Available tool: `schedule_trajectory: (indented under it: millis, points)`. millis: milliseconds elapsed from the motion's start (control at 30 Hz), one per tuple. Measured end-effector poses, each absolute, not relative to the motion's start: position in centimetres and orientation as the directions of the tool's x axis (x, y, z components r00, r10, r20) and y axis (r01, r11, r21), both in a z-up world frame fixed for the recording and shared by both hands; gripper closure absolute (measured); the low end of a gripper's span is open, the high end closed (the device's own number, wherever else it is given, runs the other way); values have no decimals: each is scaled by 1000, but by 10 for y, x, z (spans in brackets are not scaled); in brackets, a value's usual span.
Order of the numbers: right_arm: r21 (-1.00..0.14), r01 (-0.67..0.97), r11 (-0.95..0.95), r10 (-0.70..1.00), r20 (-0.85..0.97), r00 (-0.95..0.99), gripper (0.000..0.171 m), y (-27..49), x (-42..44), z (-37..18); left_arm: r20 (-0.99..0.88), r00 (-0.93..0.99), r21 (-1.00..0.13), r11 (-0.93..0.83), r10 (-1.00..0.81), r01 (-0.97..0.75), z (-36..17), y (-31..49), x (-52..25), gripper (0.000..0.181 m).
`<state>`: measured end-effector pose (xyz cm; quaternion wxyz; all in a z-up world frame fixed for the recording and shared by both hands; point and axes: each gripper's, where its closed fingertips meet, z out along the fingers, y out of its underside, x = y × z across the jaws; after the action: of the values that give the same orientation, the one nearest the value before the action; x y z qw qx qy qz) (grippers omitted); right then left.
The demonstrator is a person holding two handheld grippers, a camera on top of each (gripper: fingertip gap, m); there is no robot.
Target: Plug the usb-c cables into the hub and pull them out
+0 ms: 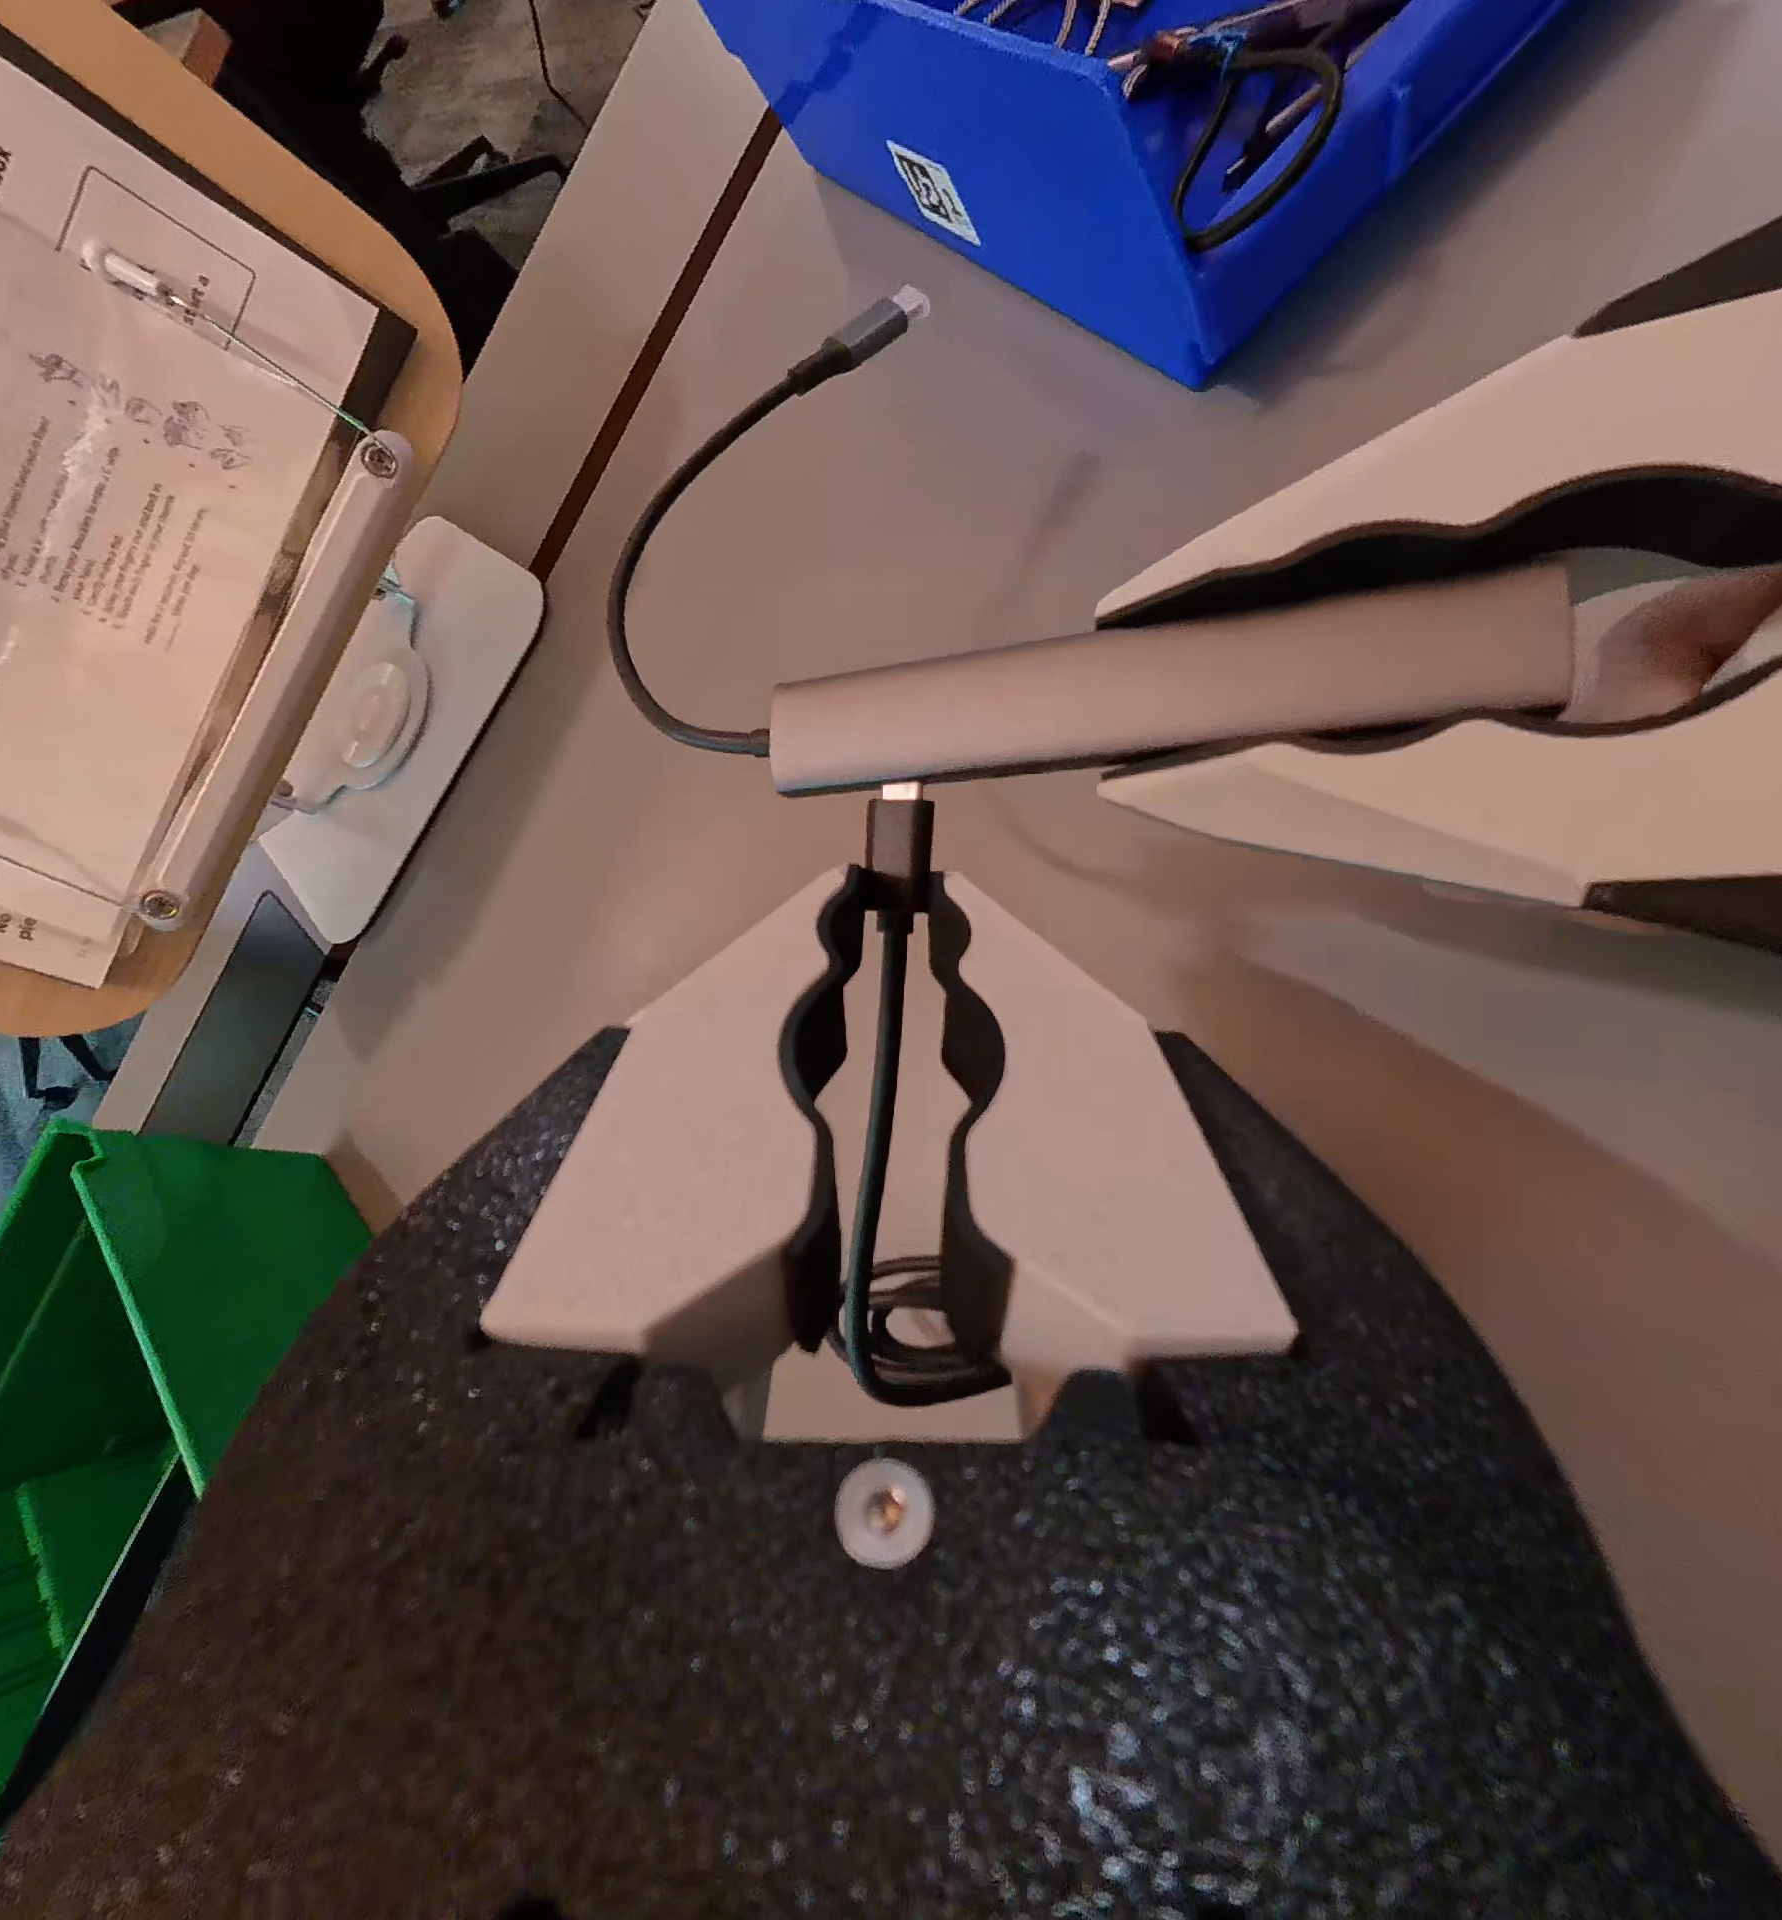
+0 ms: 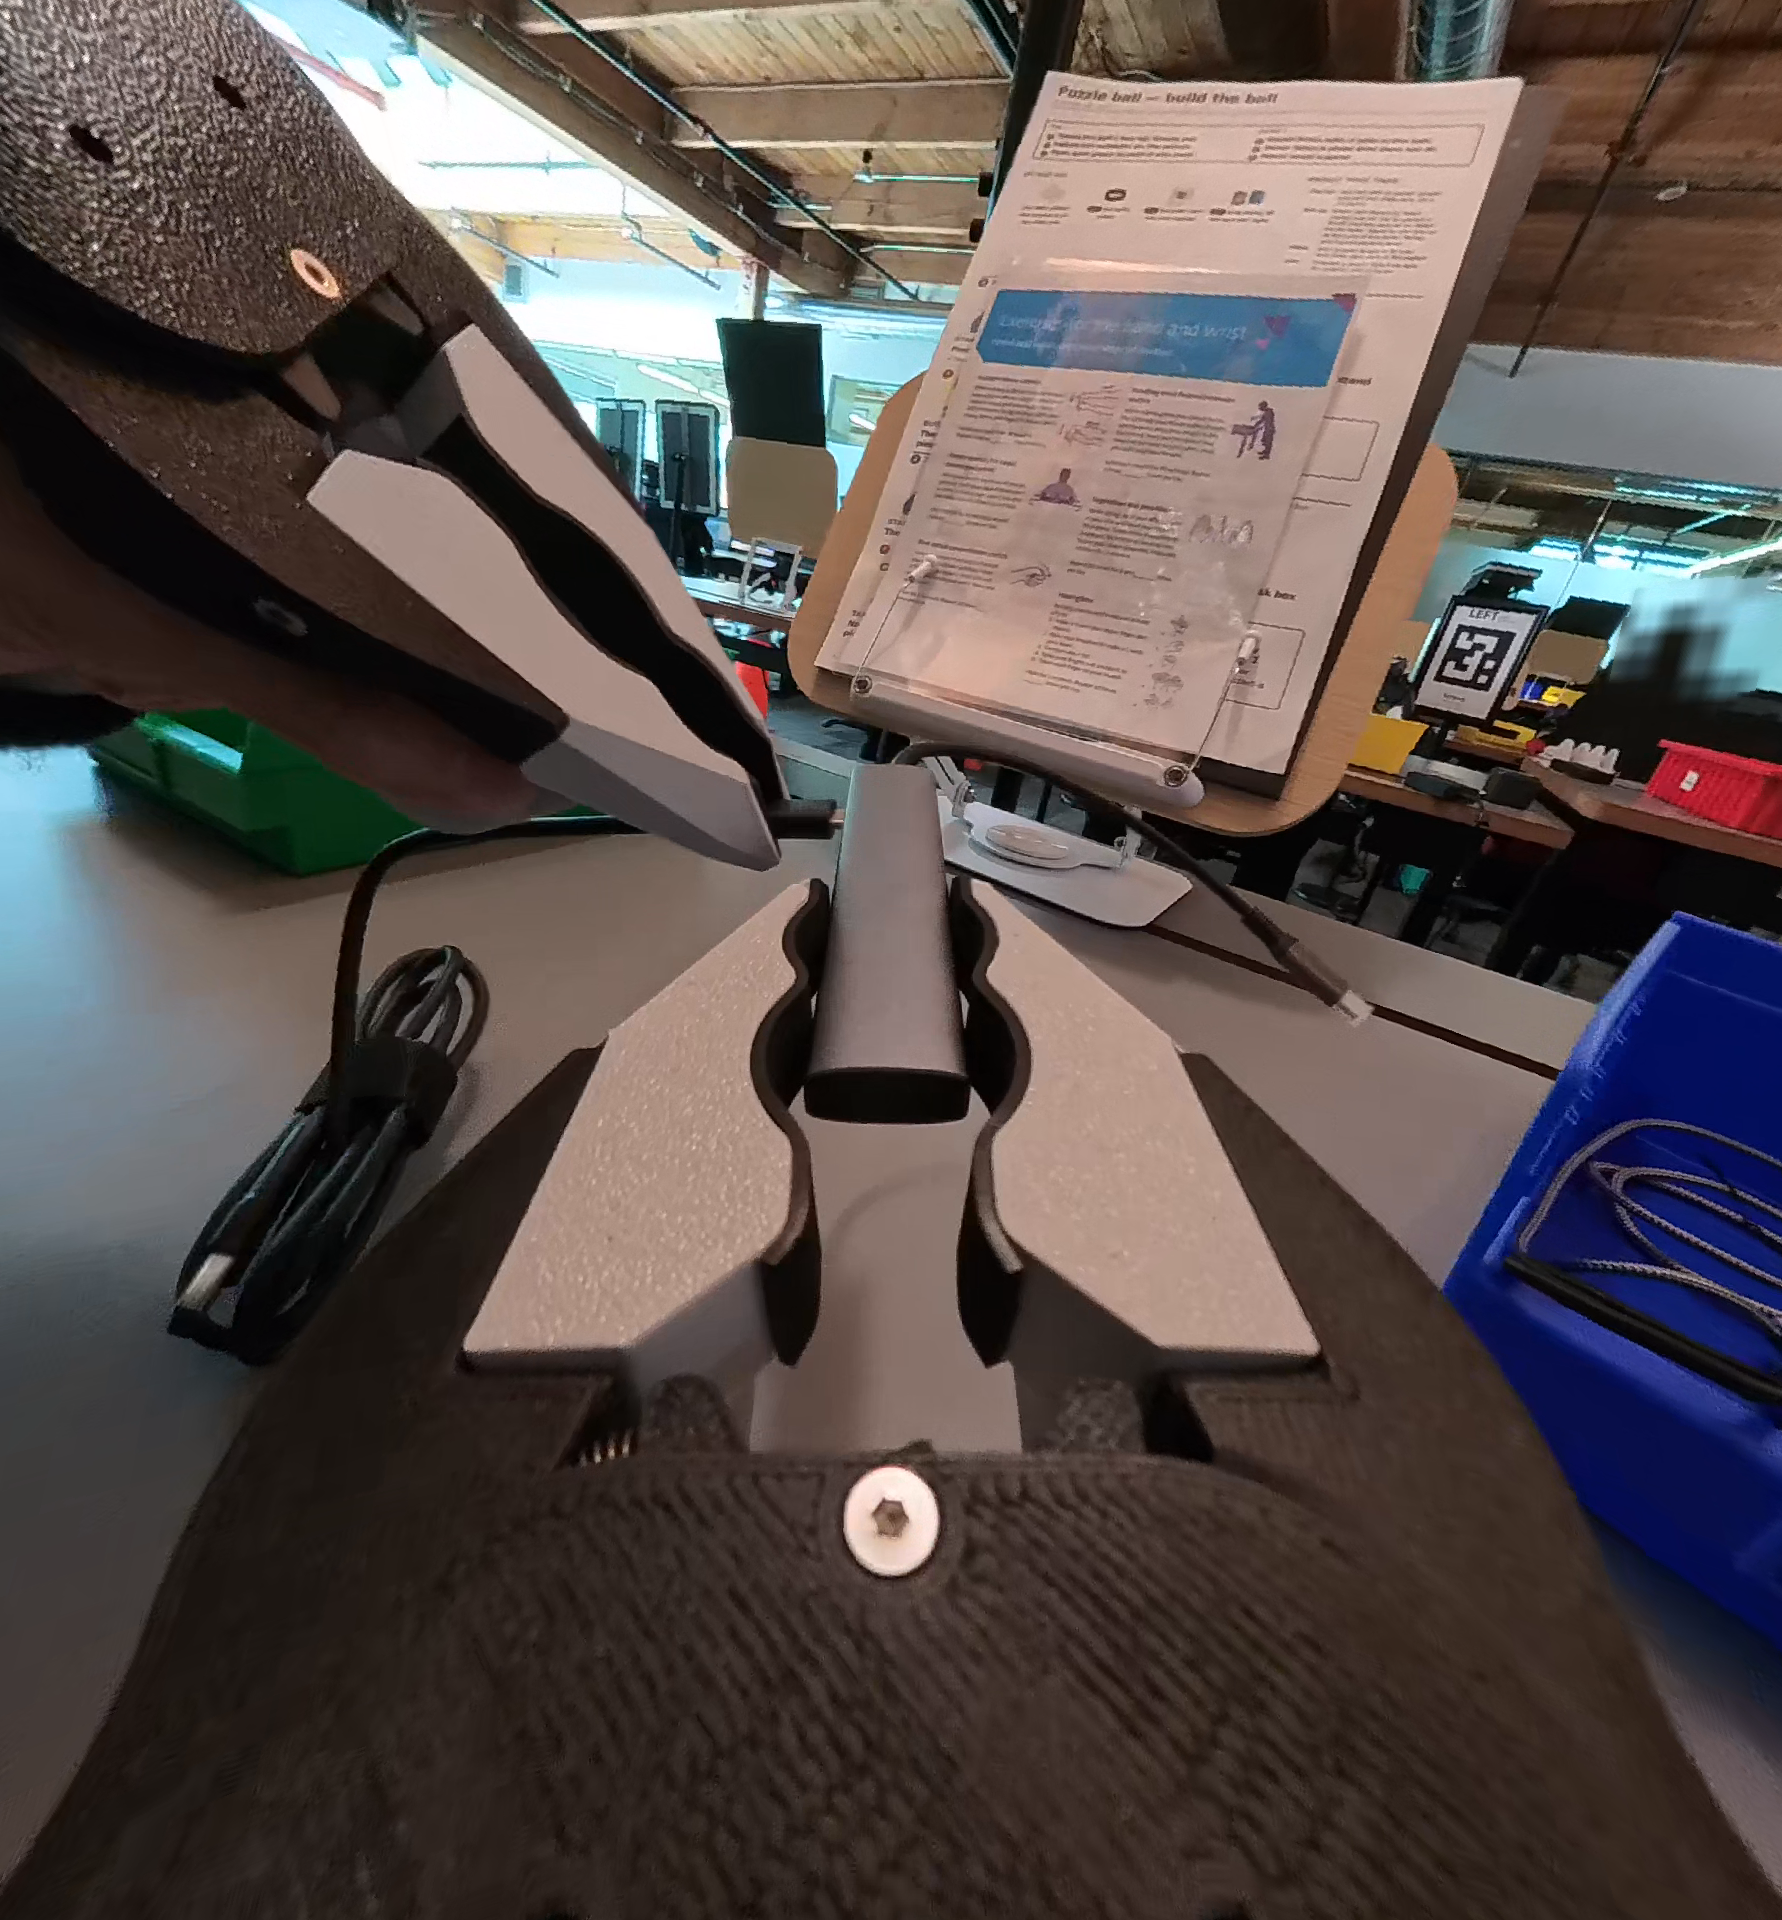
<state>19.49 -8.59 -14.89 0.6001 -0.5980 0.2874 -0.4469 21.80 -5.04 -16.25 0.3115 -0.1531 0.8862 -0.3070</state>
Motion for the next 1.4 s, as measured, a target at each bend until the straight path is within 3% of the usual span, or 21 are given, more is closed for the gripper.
schedule_trajectory:
  millis: [33, 433, 600, 833, 967, 1133, 1400]
  points:
    - [-976, 189, -110, -881, 184, 435, 149, -86, 195, -149, -460, -755, -645, 760, -467, -78, -162, -51, 218, 172]
    - [-975, 192, -109, -890, 182, 419, 146, -87, 194, -148, -511, -729, -672, 741, -456, 8, -157, -57, 220, 173]
    - [-962, 247, -115, -894, 208, 396, 148, -91, 192, -141, -449, -754, -751, 660, -480, 27, -155, -63, 218, 173]
    - [-916, 344, -207, -877, 329, 349, 149, -86, 185, -133, -439, -760, -779, 624, -478, 57, -152, -62, 214, 172]
    - [-945, 300, -128, -873, 251, 417, 148, -80, 186, -138, -418, -760, -794, 606, -498, 39, -151, -58, 214, 172]
    - [-932, 313, -183, -881, 297, 369, 149, -81, 185, -137, -384, -763, -830, 556, -520, 38, -151, -61, 214, 172]
    - [-950, 274, -150, -899, 246, 363, 149, -94, 191, -141, -364, -683, -875, 483, -633, 19, -98, 9, 224, 158]
